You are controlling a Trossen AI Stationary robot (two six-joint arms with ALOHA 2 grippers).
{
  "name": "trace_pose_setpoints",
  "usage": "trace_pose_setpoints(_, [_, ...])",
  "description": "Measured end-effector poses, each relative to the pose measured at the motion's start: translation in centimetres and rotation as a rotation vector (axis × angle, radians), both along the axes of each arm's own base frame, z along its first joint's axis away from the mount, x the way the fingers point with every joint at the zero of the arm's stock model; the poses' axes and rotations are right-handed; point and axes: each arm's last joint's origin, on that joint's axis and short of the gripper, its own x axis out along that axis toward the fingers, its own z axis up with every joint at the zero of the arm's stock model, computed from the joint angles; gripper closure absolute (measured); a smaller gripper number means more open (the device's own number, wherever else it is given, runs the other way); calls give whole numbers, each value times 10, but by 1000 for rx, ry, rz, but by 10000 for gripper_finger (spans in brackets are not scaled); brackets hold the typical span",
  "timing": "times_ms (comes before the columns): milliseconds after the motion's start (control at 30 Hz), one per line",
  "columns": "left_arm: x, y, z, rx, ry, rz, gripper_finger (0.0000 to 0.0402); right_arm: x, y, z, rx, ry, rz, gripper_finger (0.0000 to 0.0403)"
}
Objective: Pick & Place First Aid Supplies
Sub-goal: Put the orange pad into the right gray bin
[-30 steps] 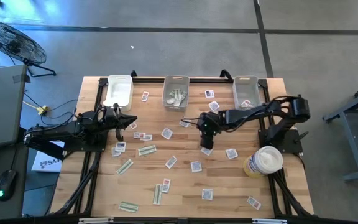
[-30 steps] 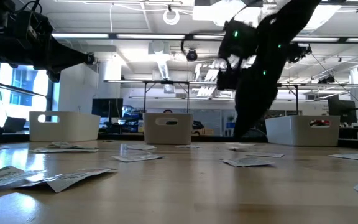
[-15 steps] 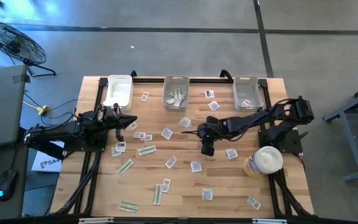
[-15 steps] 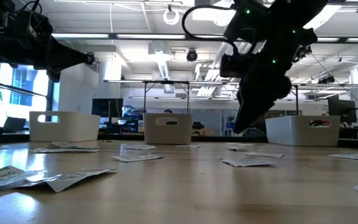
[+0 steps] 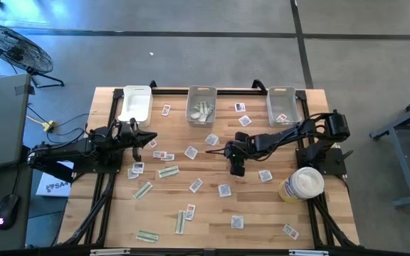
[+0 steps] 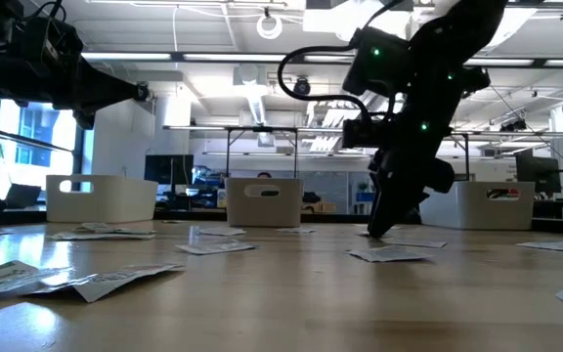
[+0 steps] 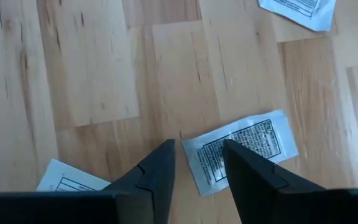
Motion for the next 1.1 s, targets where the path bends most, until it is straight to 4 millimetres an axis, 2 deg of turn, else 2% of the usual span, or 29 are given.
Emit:
trace_pose_setpoints(133, [0, 0, 0, 0, 0, 0, 401, -1, -2, -4, -23, 24, -14, 296])
trace_pose_setpoints(467, [0, 0, 0, 0, 1, 0, 401, -1, -6, -6, -15, 25, -49, 393])
trace_pose_setpoints(633, [0, 0, 0, 0, 0, 0, 401, -2, -5, 3, 16, -19, -90, 395])
trace_pose_setpoints(733, [0, 0, 0, 0, 0, 0, 401, -9, -5, 17, 25, -35, -116, 400])
trace_pose_setpoints(833, [0, 0, 0, 0, 1, 0, 401, -16, -8, 45, 21, -124, -193, 399])
trace_pose_setpoints(967, [0, 0, 0, 0, 0, 0, 401, -39, -21, 76, -36, -170, -371, 401])
trace_pose_setpoints(1100, [0, 0, 0, 0, 0, -1, 401, -68, -40, 103, -118, -234, -633, 400])
